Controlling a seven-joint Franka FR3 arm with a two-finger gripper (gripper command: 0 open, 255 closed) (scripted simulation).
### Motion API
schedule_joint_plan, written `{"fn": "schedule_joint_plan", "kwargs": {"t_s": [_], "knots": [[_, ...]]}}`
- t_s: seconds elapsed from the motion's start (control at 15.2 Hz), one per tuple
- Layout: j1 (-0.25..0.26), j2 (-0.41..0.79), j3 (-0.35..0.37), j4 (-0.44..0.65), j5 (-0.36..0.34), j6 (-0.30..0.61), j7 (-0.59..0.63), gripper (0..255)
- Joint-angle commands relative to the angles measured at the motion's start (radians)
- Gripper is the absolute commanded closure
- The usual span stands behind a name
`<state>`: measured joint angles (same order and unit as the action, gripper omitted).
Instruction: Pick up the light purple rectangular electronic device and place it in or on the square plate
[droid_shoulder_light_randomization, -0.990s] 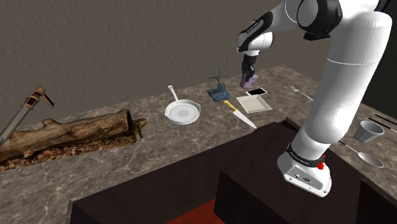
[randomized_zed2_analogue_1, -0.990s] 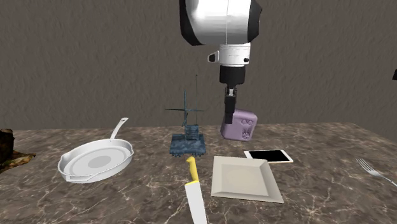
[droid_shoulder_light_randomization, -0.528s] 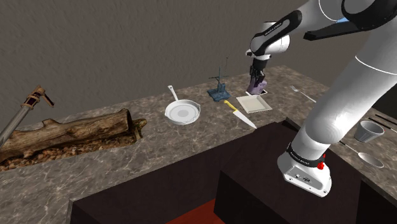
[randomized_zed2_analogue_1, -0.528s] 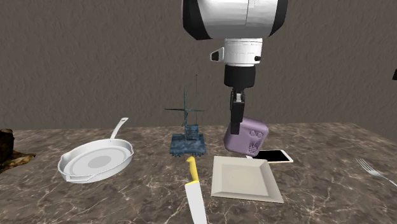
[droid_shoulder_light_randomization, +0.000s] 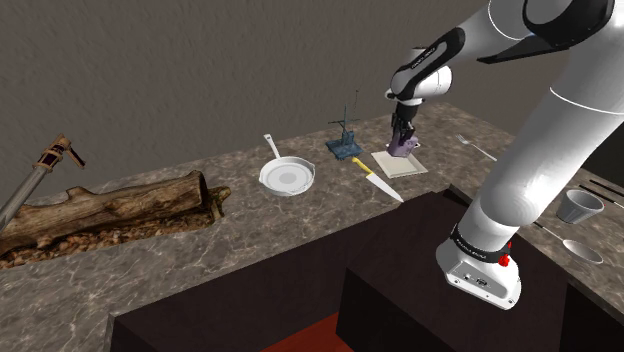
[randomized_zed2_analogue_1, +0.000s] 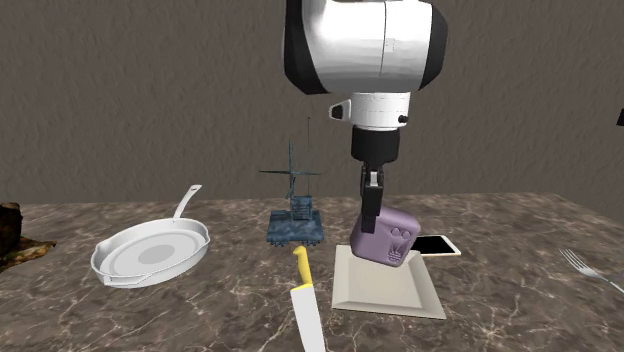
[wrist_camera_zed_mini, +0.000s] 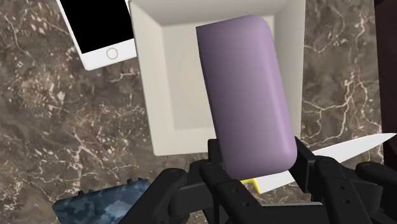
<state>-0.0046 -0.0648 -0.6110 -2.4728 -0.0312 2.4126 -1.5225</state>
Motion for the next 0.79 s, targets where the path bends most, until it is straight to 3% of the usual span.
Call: {"fn": "schedule_joint_plan", "kwargs": {"t_s": [0.0, 0.53, 0.73], "knots": [[0.002, 0.024, -0.003, -0.01, 0.021, 0.031, -0.017, 255], [0.004, 0.14, 0.005, -0.029, 0.138, 0.142, -0.103, 255], [0.004, 0.14, 0.006, -0.029, 0.138, 0.142, -0.103, 255]]}}
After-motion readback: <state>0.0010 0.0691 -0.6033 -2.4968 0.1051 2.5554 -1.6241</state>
